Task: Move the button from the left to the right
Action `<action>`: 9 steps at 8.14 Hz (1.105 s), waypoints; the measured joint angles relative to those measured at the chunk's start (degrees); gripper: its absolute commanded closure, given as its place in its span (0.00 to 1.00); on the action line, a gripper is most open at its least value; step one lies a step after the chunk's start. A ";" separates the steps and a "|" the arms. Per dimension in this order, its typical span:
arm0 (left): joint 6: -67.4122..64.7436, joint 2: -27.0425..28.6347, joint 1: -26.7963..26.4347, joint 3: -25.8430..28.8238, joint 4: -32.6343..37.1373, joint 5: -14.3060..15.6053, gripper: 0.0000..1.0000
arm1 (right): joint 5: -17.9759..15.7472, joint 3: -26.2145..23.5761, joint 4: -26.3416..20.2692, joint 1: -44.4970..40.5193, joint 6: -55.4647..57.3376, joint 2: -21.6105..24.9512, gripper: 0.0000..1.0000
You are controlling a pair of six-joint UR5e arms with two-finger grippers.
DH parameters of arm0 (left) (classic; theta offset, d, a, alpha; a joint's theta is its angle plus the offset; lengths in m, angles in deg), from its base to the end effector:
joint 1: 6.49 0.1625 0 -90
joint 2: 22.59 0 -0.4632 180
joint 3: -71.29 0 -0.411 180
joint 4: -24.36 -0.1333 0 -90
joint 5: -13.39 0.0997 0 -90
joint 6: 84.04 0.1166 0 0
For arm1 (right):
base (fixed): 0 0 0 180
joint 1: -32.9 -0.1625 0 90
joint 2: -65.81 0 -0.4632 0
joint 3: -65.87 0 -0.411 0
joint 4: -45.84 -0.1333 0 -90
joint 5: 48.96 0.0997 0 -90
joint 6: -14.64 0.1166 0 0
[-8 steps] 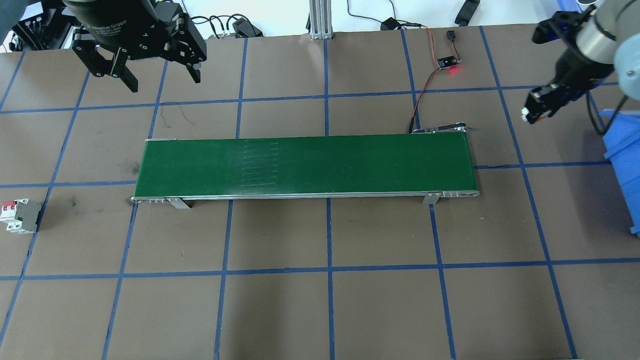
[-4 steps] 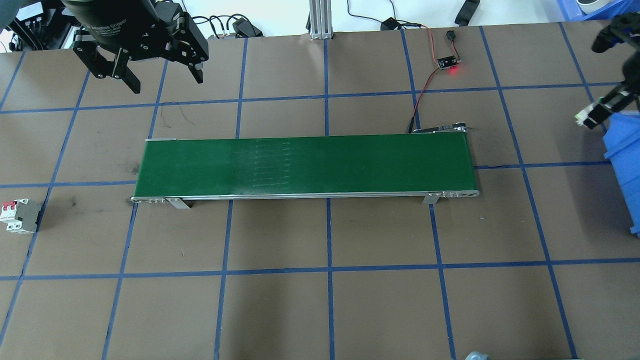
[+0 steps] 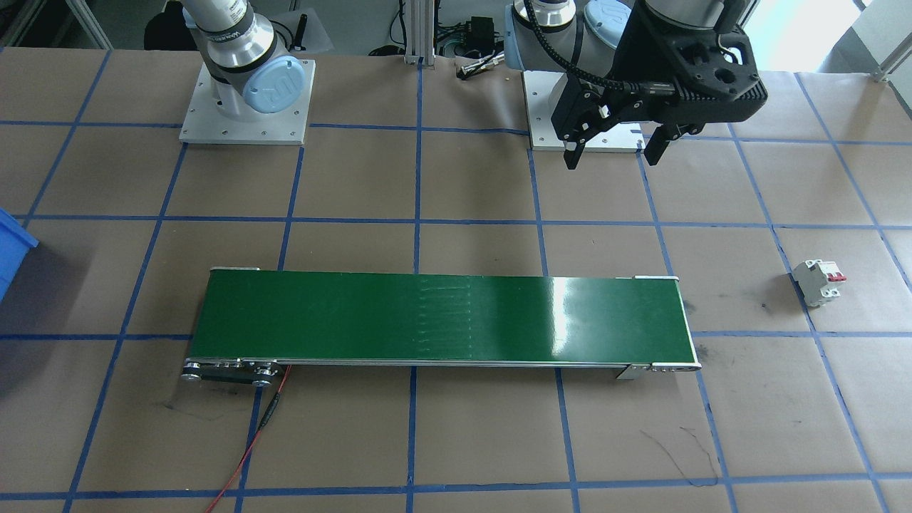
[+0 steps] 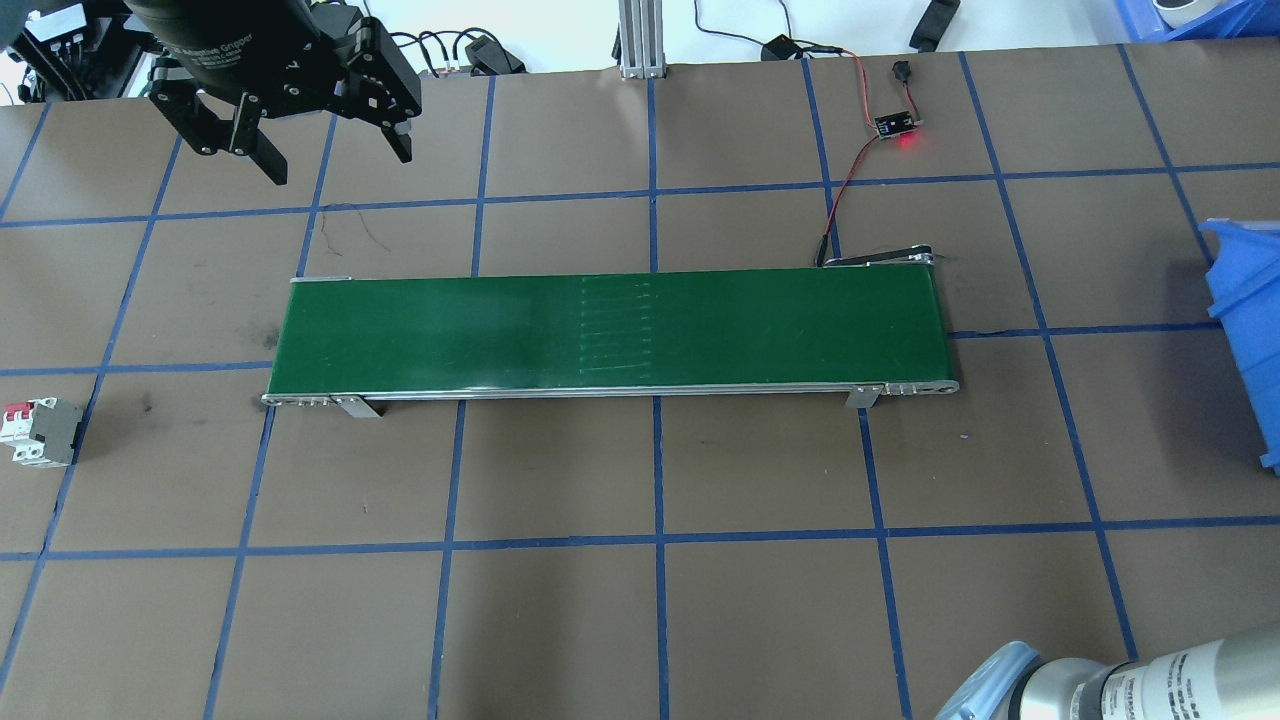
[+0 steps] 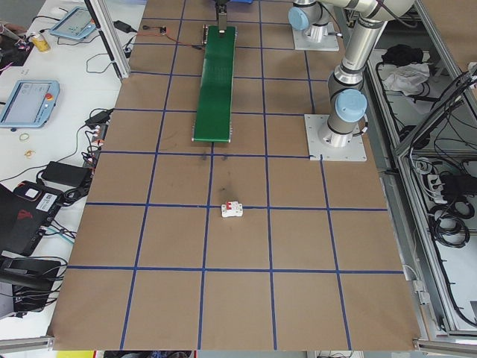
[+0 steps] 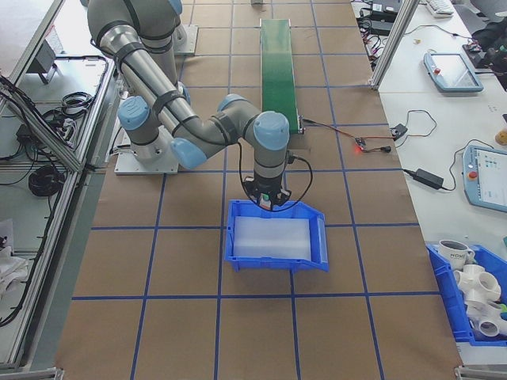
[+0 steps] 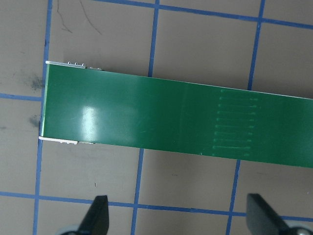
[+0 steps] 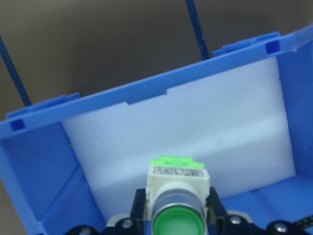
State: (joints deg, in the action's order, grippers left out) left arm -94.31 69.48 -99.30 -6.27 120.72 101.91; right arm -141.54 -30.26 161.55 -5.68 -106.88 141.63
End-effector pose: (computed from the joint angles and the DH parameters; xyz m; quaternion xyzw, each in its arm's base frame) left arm -0.1621 -0.5213 0.5901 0.0646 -0.9972 0.0333 0.0168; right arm -0.3963 -0.4800 0.3623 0.5726 -0.8181 -0.0195 0.0484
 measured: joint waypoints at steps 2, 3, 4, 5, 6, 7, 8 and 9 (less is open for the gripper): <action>-0.56 0.29 0.02 -0.20 -1.47 -0.11 0.00 | 0.93 -0.07 7.12 1.34 -8.85 -6.49 1.00; -0.37 0.58 0.10 -0.43 -4.07 -0.12 0.00 | 1.99 -0.18 8.91 1.49 -10.47 -9.10 0.98; -0.17 0.70 0.18 -0.54 -5.85 0.07 0.00 | 2.73 -0.26 10.11 1.54 -11.48 -11.20 0.73; -0.09 0.68 0.22 -0.60 -6.72 0.28 0.00 | 3.11 -0.36 10.80 1.56 -12.98 -12.64 0.39; -0.08 0.59 0.24 -0.67 -7.02 0.45 0.00 | 3.30 -0.42 11.10 1.58 -13.95 -13.32 0.19; -0.09 0.24 0.26 -0.73 -7.07 0.53 0.00 | 3.38 -0.47 11.15 1.58 -14.41 -13.36 0.16; -0.10 0.05 0.24 -0.87 -7.04 0.49 0.00 | 3.38 -0.49 11.01 1.58 -14.50 -13.09 0.15; -0.10 -0.11 0.20 -0.99 -6.99 0.43 0.00 | 3.30 -0.49 10.60 1.58 -14.36 -12.27 0.15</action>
State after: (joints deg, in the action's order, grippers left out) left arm -94.41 69.37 -99.10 -7.26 113.73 102.34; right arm -138.23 -30.74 172.16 -4.10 -121.24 129.36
